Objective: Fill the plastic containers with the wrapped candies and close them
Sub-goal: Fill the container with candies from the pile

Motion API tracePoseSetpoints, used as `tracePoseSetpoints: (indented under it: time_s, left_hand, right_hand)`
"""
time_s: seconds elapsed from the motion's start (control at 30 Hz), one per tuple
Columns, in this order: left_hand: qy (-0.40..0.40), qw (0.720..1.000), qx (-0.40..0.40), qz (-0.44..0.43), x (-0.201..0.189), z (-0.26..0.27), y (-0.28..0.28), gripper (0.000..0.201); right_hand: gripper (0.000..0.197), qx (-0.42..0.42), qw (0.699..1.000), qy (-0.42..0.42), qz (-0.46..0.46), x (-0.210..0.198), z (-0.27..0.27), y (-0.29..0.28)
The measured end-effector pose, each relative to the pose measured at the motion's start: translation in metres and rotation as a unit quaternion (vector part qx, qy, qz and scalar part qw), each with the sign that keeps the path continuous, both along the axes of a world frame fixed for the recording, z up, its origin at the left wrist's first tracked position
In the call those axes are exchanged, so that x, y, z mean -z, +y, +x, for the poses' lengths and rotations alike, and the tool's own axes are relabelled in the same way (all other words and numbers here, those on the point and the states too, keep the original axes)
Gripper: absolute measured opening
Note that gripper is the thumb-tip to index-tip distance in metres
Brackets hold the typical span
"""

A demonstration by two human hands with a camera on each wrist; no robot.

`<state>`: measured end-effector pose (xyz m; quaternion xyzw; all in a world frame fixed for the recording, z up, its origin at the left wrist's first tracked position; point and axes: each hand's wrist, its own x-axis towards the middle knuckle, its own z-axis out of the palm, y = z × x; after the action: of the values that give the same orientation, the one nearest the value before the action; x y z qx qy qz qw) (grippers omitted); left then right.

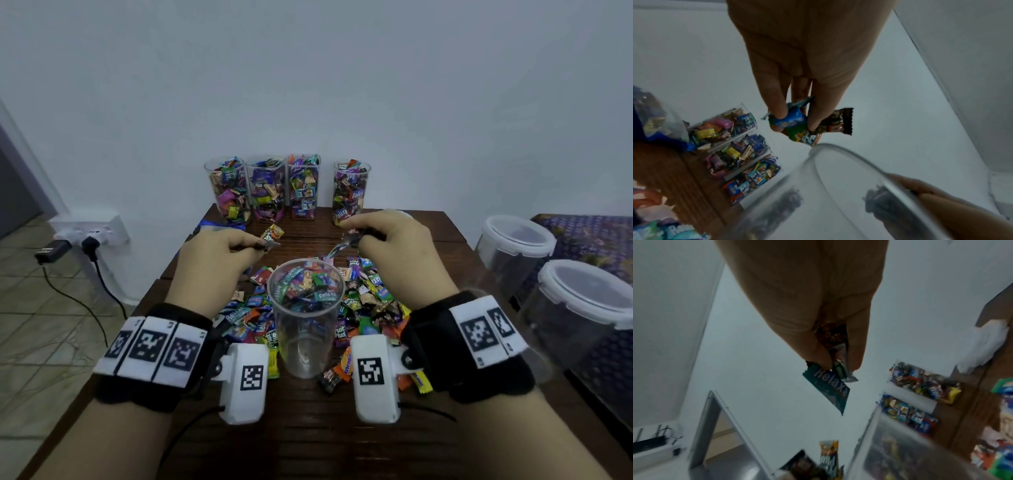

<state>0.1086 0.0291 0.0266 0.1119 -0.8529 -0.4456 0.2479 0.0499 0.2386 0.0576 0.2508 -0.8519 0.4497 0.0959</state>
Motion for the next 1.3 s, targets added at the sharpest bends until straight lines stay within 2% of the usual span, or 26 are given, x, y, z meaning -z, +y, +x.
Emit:
tracePoseSetpoints:
  time_s: [0.13,0.27,0.4,0.57,0.67,0.73,0.8,0.87,0.93,1.0,1.13,1.3]
  left_hand:
    - [0.016,1.0,0.004,0.027,0.0,0.006,0.004,0.013]
    - [0.021,0.999,0.014,0.025,-0.002,0.01,0.009,0.014]
    - [0.031,0.999,0.029,0.018,-0.005,0.013,0.012,0.025]
    - [0.042,0.998,0.027,0.028,-0.007,0.018,0.017,0.032]
    - [0.043,0.998,0.032,0.041,-0.008,0.019,0.02,0.034]
    - [0.045,0.998,0.031,0.044,-0.009,0.02,0.022,0.035]
    - [0.052,0.997,0.035,0.045,-0.012,0.02,0.025,0.028]
    - [0.06,0.996,0.051,0.047,-0.016,0.02,0.029,0.024]
    - [0.058,0.995,0.073,0.048,-0.019,0.019,0.034,0.024]
    - [0.044,0.994,0.089,0.035,-0.018,0.017,0.038,0.024]
    - [0.005,0.994,0.108,-0.003,-0.013,0.016,0.041,0.031]
    - [-0.066,0.987,0.107,-0.099,-0.016,0.018,0.043,0.017]
  right_hand:
    - [0.034,-0.043,0.999,0.013,0.013,-0.001,0.017,-0.01]
    - [0.036,-0.068,0.995,0.015,0.073,0.005,0.025,-0.016]
    - [0.038,-0.085,0.989,0.023,0.116,0.011,0.029,-0.021]
    - [0.041,-0.092,0.99,0.037,0.098,0.017,0.033,-0.023]
    - [0.037,-0.085,0.996,0.031,0.007,0.024,0.037,-0.021]
    - [0.051,-0.075,0.996,0.015,-0.052,0.033,0.04,-0.019]
    - [0.08,-0.087,0.991,-0.067,-0.07,0.045,0.042,-0.017]
    - [0.108,-0.114,0.975,-0.163,-0.098,0.057,0.044,-0.017]
    - [0.122,-0.14,0.956,-0.219,-0.138,0.071,0.043,-0.018]
    - [0.118,-0.151,0.945,-0.234,-0.173,0.082,0.041,-0.021]
    - [0.072,-0.146,0.955,-0.176,-0.191,0.089,0.039,-0.021]
    - [0.063,-0.143,0.956,-0.165,-0.194,0.089,0.038,-0.017]
